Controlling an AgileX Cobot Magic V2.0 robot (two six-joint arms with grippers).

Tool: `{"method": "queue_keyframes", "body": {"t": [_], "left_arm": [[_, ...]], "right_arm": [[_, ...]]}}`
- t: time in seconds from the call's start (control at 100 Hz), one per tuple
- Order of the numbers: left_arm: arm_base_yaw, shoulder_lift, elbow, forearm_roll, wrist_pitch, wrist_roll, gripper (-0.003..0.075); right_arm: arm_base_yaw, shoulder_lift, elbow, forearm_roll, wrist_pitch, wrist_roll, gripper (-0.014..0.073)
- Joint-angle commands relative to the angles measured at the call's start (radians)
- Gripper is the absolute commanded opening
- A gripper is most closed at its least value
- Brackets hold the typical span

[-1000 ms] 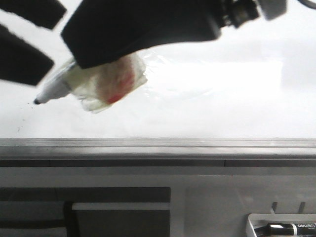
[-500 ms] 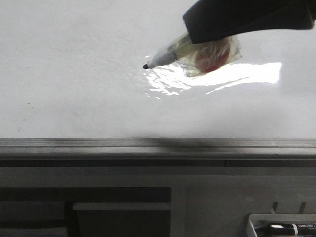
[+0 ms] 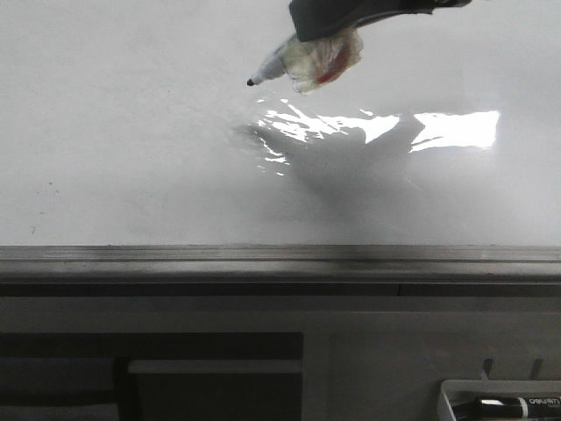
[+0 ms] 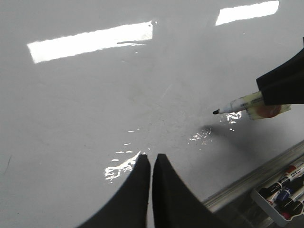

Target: Write number 5 on whiteboard

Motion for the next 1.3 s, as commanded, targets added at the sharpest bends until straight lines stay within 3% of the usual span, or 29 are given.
{"method": "queue_keyframes", "body": {"t": [0.0,0.74,1.29], "left_arm": [[0.003,0.003,-0.027,-0.034,-0.070,-0.011,-0.0020],[0.003,0.003,-0.027,-0.039,-0.070,-0.011,-0.0020],[0.003,0.003,-0.027,-0.039,-0.070,-0.011,-0.0020]], "right_arm": [[-0.006,-0.006,-0.038,0.013,-0.095,-0.004,-0.0057],[-0.025,0.045,-0.038,0.088,-0.139,-0.004,-0.0056],[-0.059,0.066,-0.032,0.109,-0.039,-0.004,-0.0056]]}}
